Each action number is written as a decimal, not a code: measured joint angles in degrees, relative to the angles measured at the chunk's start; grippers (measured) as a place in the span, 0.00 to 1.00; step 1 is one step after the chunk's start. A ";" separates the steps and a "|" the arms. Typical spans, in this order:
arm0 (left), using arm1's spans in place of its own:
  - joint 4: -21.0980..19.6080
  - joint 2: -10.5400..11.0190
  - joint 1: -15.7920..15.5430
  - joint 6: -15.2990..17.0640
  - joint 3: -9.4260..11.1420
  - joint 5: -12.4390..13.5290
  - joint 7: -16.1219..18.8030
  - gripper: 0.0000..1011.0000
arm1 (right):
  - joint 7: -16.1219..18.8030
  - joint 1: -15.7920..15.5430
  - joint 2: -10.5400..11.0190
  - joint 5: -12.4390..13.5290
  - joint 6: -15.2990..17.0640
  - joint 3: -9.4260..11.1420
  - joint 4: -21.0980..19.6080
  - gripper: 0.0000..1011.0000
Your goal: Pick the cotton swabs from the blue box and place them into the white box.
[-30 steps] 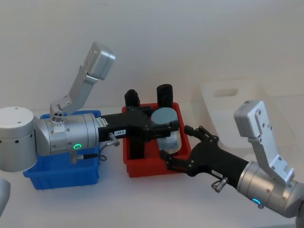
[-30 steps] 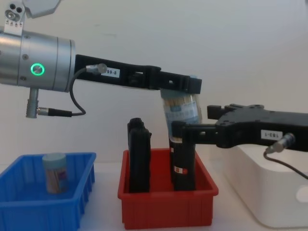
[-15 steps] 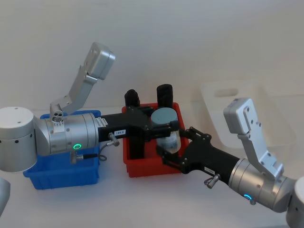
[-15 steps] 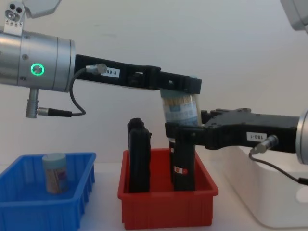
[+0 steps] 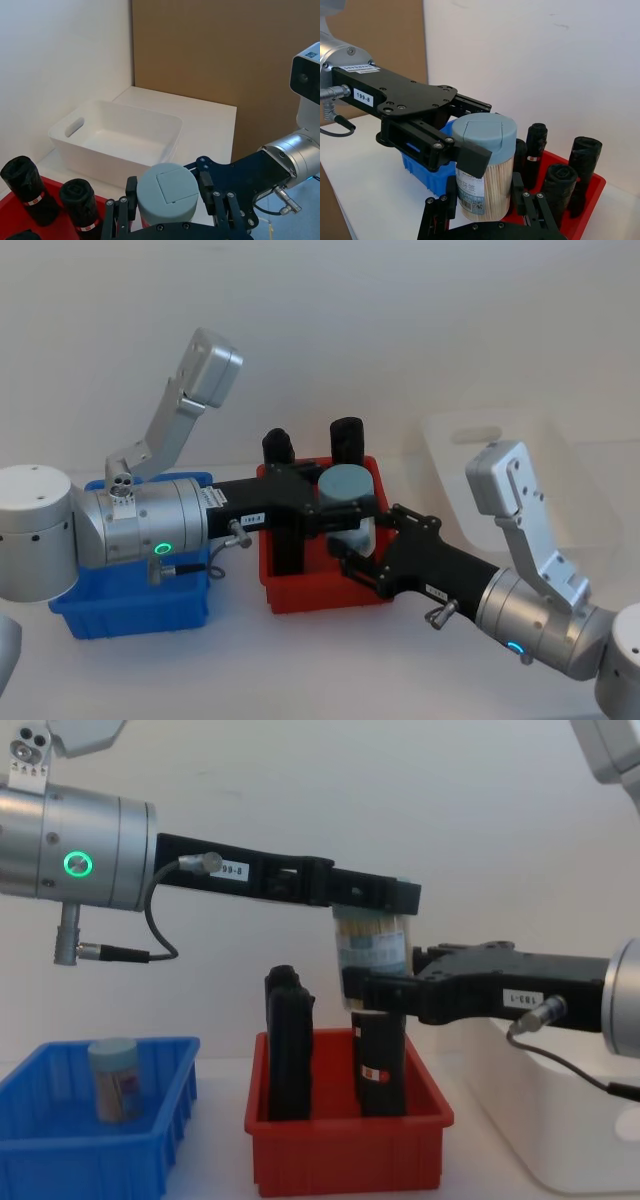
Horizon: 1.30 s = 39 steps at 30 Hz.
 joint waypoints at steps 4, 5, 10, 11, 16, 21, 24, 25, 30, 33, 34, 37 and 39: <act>0.00 0.00 0.00 0.00 0.00 0.00 -0.01 0.83 | -0.12 0.14 0.00 0.07 -0.16 -0.04 0.12 0.63; 0.00 0.00 0.00 0.00 0.00 0.00 -0.01 0.87 | -0.14 0.17 0.00 0.08 -0.18 -0.05 0.14 0.63; 0.00 0.00 0.00 0.01 0.00 0.00 -0.03 0.98 | -0.39 0.25 0.12 0.22 -0.26 -0.07 0.16 0.63; 0.00 0.00 0.00 0.02 0.00 0.00 -0.03 0.99 | -0.44 0.25 0.14 0.24 -0.27 -0.06 0.16 0.63; 0.00 0.00 0.00 0.02 -0.01 0.00 -0.04 0.99 | -0.94 0.22 0.36 0.45 -0.27 -0.01 0.09 0.63; 0.00 0.00 0.00 0.02 -0.01 0.01 -0.04 0.99 | -2.12 -0.12 0.80 0.84 -0.26 0.26 -0.23 0.63; 0.00 0.00 0.00 0.02 -0.01 0.01 -0.04 0.99 | -3.13 -0.45 1.21 1.15 -0.22 0.56 -0.43 0.63; 0.00 0.00 0.00 0.03 -0.01 0.01 -0.03 0.99 | -3.81 -0.64 1.45 1.37 -0.21 0.76 -0.52 0.63; 0.00 0.00 0.00 0.02 -0.01 0.02 -0.04 0.99 | -5.83 -1.27 2.24 2.04 -0.20 1.50 -0.74 0.63; 0.00 0.00 0.00 0.02 -0.01 0.02 -0.04 0.99 | -7.41 -1.69 2.82 2.54 -0.23 2.06 -0.85 0.63; 0.00 0.00 0.00 0.02 -0.01 0.02 -0.04 0.99 | -8.18 -1.88 3.11 2.77 -0.27 2.34 -0.86 0.63; 0.00 0.00 0.00 0.02 -0.01 0.02 -0.04 0.99 | -9.18 -2.11 3.45 3.03 -0.34 2.67 -0.86 0.63; 0.00 0.00 0.00 0.02 -0.01 0.02 -0.04 0.99 | -11.05 -2.43 4.00 3.48 -0.49 3.32 -0.86 0.63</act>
